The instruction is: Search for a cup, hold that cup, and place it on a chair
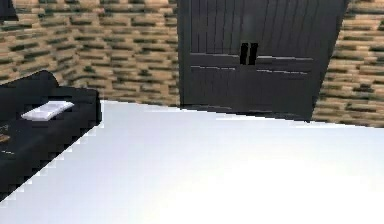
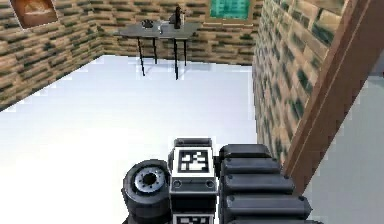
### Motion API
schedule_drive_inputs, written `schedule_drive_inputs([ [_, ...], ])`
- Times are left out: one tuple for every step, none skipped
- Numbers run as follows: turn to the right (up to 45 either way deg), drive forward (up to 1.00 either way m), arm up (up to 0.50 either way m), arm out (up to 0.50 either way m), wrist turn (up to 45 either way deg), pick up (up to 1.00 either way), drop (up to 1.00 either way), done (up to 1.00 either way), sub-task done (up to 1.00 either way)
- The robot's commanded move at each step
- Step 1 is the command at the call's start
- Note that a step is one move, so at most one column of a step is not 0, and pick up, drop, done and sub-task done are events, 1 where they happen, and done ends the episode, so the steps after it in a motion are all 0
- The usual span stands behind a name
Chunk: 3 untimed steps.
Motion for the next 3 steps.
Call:
schedule_drive_inputs([
  [18.0, 0.0, 0.0, 0.0, 0.0, 0.0, 0.0, 0.0, 0.0],
  [0.0, 0.3, 0.0, 0.0, 0.0, 0.0, 0.0, 0.0, 0.0],
  [-45.0, 0.0, 0.0, 0.0, 0.0, 0.0, 0.0, 0.0, 0.0],
])
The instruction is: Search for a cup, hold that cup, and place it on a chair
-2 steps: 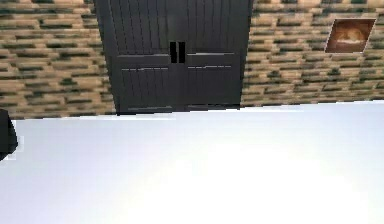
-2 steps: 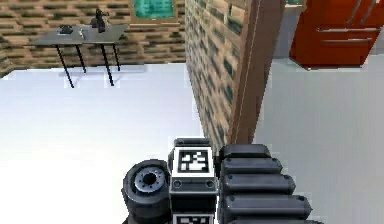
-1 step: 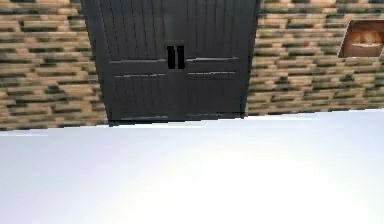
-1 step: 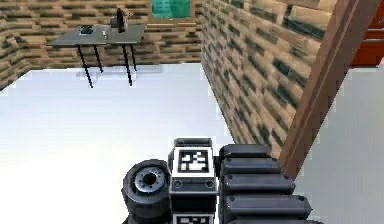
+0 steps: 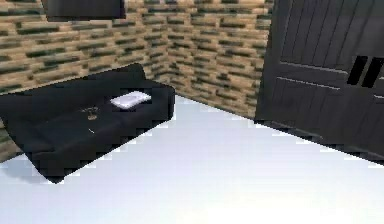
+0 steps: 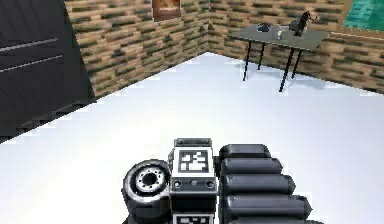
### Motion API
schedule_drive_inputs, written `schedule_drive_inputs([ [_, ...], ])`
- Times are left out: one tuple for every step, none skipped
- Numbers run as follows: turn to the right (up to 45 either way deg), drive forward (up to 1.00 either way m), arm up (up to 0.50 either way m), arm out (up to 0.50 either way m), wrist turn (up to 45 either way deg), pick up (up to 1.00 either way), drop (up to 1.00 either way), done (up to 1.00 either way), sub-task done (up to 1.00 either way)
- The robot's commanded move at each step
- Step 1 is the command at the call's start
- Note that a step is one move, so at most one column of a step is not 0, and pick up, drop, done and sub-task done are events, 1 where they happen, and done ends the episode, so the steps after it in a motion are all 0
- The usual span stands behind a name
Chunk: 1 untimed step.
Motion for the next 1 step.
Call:
schedule_drive_inputs([
  [-45.0, 0.0, 0.0, 0.0, 0.0, 0.0, 0.0, 0.0, 0.0],
])
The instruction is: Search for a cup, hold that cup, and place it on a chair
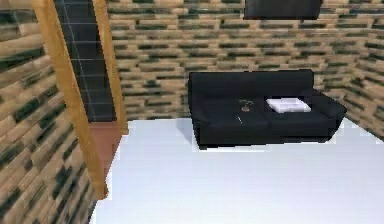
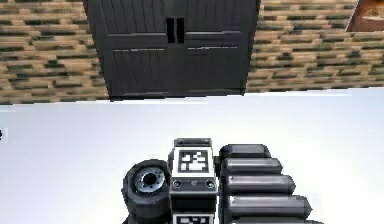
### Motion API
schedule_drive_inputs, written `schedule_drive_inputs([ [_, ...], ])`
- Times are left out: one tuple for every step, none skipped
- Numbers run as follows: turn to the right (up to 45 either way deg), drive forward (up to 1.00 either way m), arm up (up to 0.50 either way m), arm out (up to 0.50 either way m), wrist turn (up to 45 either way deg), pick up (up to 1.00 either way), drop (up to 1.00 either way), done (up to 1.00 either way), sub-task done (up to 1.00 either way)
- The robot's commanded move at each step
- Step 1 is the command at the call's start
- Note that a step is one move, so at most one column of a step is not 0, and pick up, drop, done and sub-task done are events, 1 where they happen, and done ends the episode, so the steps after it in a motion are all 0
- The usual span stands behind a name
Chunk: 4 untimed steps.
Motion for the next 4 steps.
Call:
schedule_drive_inputs([
  [0.0, 0.9, 0.0, 0.0, 0.0, 0.0, 0.0, 0.0, 0.0],
  [-30.0, 0.0, 0.0, 0.0, 0.0, 0.0, 0.0, 0.0, 0.0],
  [0.0, 0.7, 0.0, 0.0, 0.0, 0.0, 0.0, 0.0, 0.0],
  [-39.0, 0.0, 0.0, 0.0, 0.0, 0.0, 0.0, 0.0, 0.0],
])
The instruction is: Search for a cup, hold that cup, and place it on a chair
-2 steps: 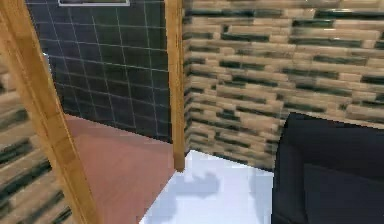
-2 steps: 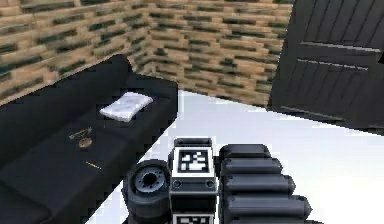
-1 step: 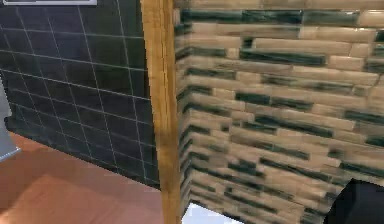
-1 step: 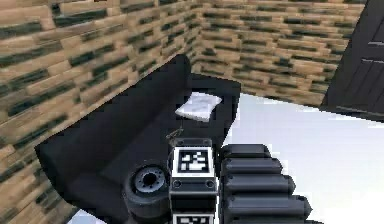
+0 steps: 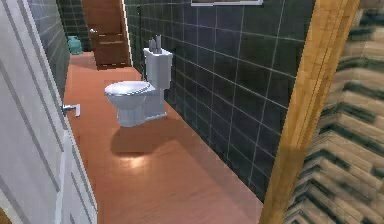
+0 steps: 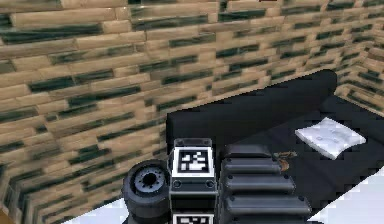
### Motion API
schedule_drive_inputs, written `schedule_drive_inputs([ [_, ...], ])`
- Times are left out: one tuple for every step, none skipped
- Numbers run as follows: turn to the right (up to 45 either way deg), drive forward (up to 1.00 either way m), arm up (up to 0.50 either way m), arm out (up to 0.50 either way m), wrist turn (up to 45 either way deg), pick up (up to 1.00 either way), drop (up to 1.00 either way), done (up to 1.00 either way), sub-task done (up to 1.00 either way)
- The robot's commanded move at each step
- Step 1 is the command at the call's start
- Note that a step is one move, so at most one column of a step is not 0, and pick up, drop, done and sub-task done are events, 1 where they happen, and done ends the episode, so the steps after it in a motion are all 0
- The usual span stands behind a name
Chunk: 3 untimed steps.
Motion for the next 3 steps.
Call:
schedule_drive_inputs([
  [0.0, 0.3, 0.0, 0.0, 0.0, 0.0, 0.0, 0.0, 0.0],
  [-12.0, 0.0, 0.0, 0.0, 0.0, 0.0, 0.0, 0.0, 0.0],
  [0.0, 1.0, 0.0, 0.0, 0.0, 0.0, 0.0, 0.0, 0.0],
])
